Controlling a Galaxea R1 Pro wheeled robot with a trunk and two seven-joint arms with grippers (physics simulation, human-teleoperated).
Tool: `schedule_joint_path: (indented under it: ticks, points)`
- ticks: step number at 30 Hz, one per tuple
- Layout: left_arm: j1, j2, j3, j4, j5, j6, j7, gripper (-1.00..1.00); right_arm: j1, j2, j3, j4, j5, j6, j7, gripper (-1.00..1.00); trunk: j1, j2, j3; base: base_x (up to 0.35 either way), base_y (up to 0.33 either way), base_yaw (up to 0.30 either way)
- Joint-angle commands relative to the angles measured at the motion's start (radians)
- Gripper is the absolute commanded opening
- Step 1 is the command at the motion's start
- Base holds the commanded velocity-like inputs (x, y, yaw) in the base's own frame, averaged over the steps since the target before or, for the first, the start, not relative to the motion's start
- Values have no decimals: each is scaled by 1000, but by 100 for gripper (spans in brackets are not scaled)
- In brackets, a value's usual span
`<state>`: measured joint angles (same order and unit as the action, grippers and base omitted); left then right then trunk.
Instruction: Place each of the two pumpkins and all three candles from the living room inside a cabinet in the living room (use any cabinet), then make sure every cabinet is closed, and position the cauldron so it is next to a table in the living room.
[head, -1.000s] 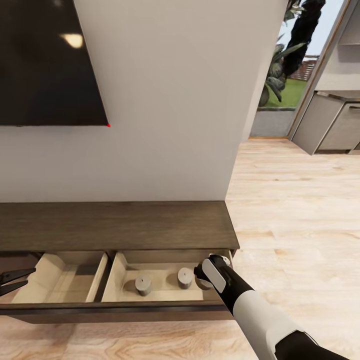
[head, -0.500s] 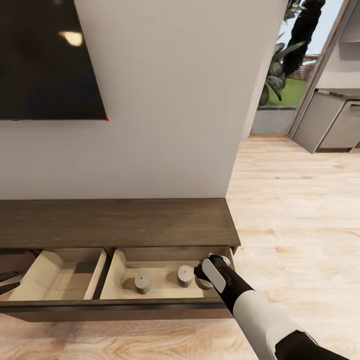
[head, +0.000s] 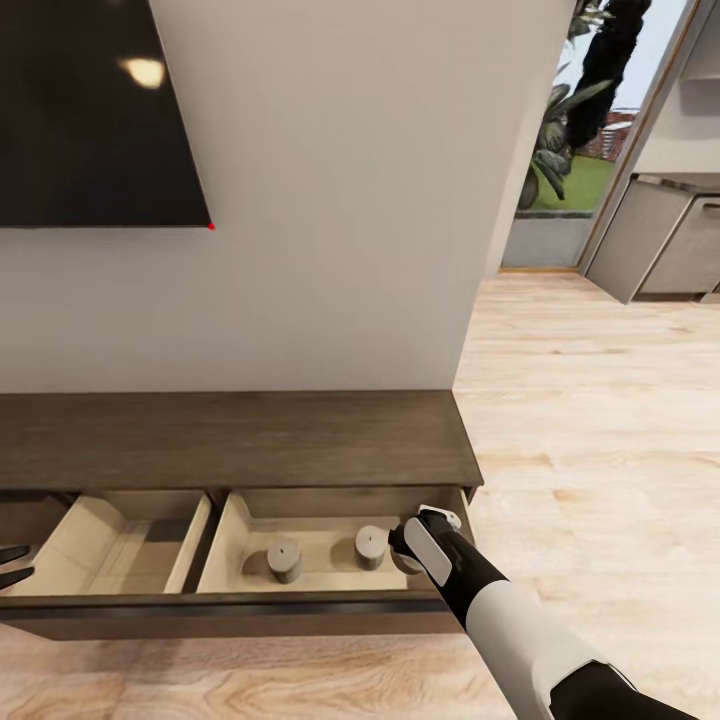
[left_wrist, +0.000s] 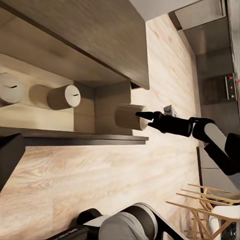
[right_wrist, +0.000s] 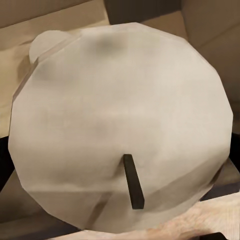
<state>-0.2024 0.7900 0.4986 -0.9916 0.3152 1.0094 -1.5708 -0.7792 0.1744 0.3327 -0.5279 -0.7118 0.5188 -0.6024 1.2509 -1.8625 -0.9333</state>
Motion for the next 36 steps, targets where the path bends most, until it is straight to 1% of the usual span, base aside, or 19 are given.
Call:
schedule_joint_path:
  ticks: [1, 19, 28, 36]
  points:
    - [0, 0, 0, 0, 0, 0, 0, 100, 0, 0, 0, 0, -2, -2, 0, -100, 4, -7, -3, 0, 0, 0]
    - [0, 0, 0, -1, 1, 1, 0, 100, 0, 0, 0, 0, 0, -6, 0, -100, 73, -133, -60, 0, 0, 0]
    - [0, -3, 0, 0, 1, 1, 0, 100, 0, 0, 0, 0, 0, -6, 0, -100, 73, -133, -60, 1, 0, 0]
    - [0, -8, 0, 2, 1, 1, 0, 100, 0, 0, 0, 0, 0, -6, 0, -100, 73, -133, -60, 72, -10, 0]
